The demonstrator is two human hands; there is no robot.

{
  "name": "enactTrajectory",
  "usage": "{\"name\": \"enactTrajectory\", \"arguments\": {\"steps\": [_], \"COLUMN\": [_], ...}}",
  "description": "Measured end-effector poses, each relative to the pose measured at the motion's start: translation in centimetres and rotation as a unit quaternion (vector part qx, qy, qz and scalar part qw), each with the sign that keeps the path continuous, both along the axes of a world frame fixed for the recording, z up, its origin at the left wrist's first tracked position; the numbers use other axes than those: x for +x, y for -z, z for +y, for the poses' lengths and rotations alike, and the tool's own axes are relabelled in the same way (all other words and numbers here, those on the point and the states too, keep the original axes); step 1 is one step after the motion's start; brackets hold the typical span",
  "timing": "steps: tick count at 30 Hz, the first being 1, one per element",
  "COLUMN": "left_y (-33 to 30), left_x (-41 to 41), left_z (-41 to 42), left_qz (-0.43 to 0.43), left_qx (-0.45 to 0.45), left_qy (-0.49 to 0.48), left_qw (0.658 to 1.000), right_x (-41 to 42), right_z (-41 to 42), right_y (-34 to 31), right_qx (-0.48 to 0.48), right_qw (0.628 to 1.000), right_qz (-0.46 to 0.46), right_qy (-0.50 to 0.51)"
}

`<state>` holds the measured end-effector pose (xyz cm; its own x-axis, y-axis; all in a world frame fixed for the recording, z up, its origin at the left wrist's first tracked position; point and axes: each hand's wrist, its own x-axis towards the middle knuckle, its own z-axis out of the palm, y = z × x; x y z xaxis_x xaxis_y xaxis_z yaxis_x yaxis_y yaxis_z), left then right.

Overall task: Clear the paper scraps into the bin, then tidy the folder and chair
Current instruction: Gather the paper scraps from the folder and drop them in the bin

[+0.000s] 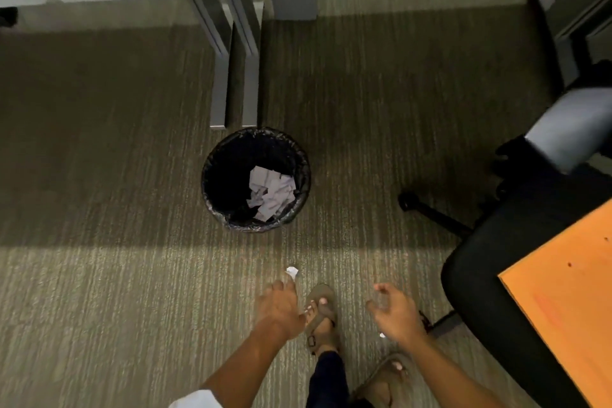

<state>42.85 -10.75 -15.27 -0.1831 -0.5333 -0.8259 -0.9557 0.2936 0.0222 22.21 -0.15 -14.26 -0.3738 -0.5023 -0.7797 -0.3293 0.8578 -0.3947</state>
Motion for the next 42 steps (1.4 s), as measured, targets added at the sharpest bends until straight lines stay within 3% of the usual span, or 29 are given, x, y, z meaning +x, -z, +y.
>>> {"name": "enactTrajectory", "arguments": {"steps": [6, 11, 18, 29, 36, 42], "left_y": [1.8, 4.2, 13.7, 29.0, 34.2, 34.8], "left_x": [-0.1, 1.7, 5.0, 6.7, 6.9, 6.3], "left_z": [5.9, 8.0, 7.7, 5.4, 4.1, 2.5], "left_qz": [-0.046, -0.077, -0.114, -0.077, -0.051, 0.008], "left_qx": [0.075, 0.091, 0.055, 0.039, 0.016, -0.06], "left_qy": [0.073, 0.113, 0.273, 0.262, 0.293, 0.295], "left_qw": [0.993, 0.986, 0.954, 0.961, 0.955, 0.953], "right_x": [-0.8, -0.5, 2.2, 4.1, 3.9, 3.7], "right_z": [7.2, 11.8, 15.0, 15.3, 15.4, 15.2], "right_y": [2.2, 5.5, 15.0, 29.8, 32.6, 33.4], "right_qx": [0.084, 0.114, 0.188, 0.211, 0.226, 0.206], "right_qw": [0.982, 0.979, 0.96, 0.958, 0.946, 0.948], "right_qz": [0.008, -0.027, -0.007, 0.034, 0.091, 0.093], "right_qy": [-0.168, -0.164, -0.209, -0.189, -0.212, -0.225]}}
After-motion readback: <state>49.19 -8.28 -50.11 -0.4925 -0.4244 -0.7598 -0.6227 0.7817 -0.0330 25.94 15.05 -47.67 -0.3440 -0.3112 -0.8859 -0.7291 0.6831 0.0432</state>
